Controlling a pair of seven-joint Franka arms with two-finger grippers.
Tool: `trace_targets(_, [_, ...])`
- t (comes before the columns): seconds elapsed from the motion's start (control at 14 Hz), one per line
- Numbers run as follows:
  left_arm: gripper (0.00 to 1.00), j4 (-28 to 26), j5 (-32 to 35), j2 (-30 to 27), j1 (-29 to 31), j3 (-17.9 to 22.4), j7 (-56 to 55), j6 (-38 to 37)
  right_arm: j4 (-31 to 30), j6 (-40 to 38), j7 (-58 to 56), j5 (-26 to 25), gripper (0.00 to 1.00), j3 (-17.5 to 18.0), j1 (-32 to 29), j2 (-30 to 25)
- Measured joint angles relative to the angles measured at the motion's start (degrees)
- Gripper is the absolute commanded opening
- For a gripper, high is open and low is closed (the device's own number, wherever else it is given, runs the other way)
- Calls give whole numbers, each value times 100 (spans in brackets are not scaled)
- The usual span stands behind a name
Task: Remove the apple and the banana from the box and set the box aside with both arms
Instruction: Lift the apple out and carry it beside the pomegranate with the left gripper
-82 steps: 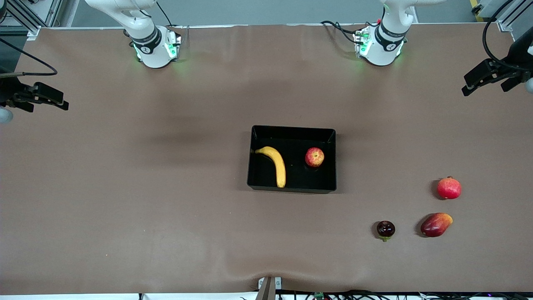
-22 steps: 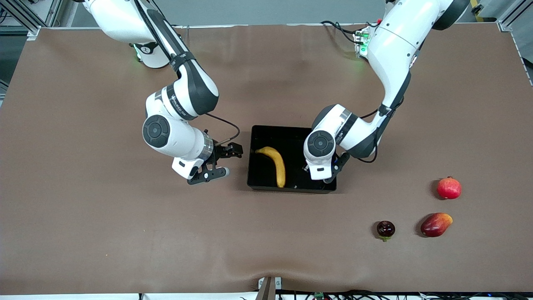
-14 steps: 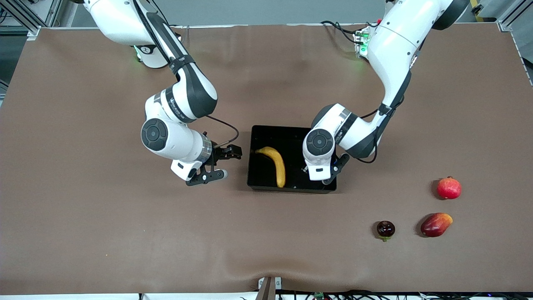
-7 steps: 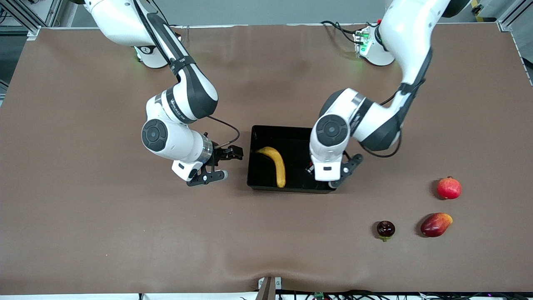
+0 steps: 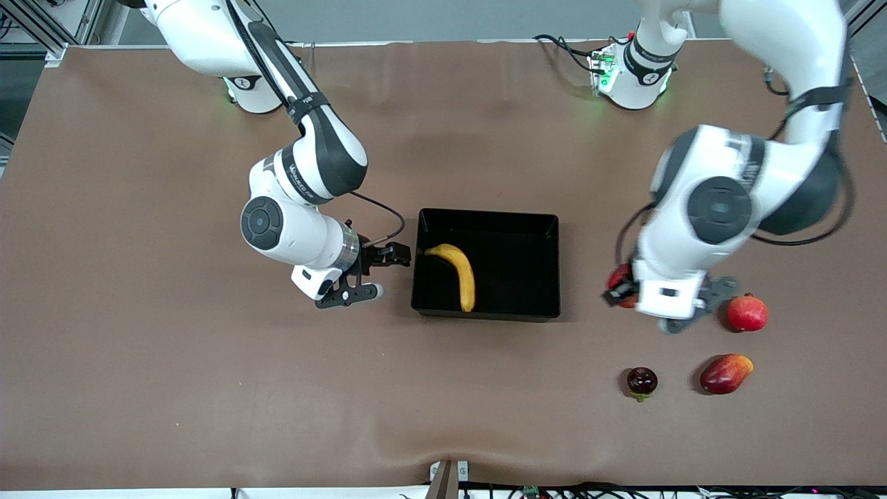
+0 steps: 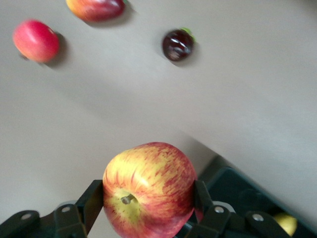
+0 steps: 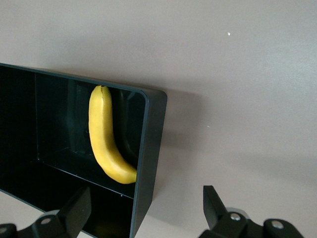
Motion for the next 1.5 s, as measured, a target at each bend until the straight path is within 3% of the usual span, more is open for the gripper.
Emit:
trace_targets(0.43, [0, -201, 1, 58, 756, 24, 1854, -588, 6, 14, 8, 40, 100, 4, 25, 1])
trace_targets(0.78, [0, -780, 364, 258, 1293, 28, 2214, -585, 8, 20, 9, 45, 100, 3, 34, 2])
trace_targets(1.21, [0, -1799, 491, 274, 1592, 22, 2430, 395, 9, 22, 10, 46, 100, -2, 37, 2])
trace_targets(1.5, [0, -2137, 492, 282, 2043, 21, 3026, 937, 9, 22, 25, 47, 100, -3, 38, 6])
